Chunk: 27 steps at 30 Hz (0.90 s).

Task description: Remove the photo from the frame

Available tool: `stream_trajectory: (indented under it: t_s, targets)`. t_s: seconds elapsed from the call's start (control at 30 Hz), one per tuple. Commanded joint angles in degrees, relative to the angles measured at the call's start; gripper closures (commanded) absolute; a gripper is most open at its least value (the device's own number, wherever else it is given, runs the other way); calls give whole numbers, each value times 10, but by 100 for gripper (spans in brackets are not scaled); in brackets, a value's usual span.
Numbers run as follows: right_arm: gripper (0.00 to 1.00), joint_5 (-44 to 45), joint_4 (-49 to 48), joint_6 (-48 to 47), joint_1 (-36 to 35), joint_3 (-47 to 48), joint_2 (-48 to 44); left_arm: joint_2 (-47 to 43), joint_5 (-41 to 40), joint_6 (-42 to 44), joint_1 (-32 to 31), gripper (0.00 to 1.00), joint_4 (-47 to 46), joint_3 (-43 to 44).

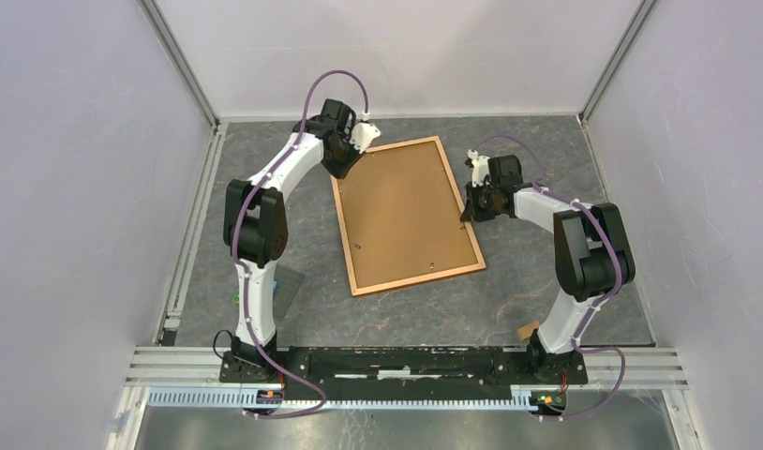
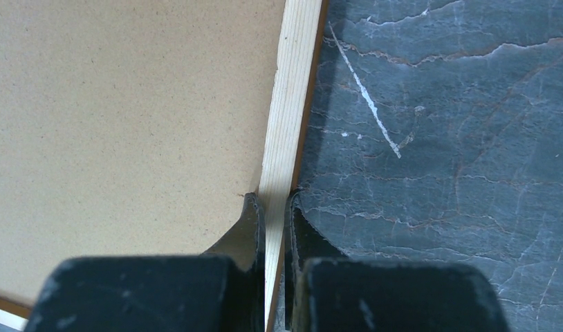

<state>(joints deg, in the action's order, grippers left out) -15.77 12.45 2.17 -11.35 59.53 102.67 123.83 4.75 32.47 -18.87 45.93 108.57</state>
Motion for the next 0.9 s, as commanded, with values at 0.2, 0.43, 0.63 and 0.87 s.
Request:
stream_trajectory:
  t_s: [0.2,0.43,0.63,0.87]
  targets:
    - [100,20,48,-3,-2,-26,15,-36,-2,-27,-6,98,41,-22]
    - [100,18,47,-1,-2,-25,19,-47,18,-39,-12,98,42,-45]
    - [100,17,48,0,-2,-25,21,-45,37,-57,-18,98,42,-51]
    - [100,9,41,2,-2,-30,19,-57,70,-84,-28,98,23,-75]
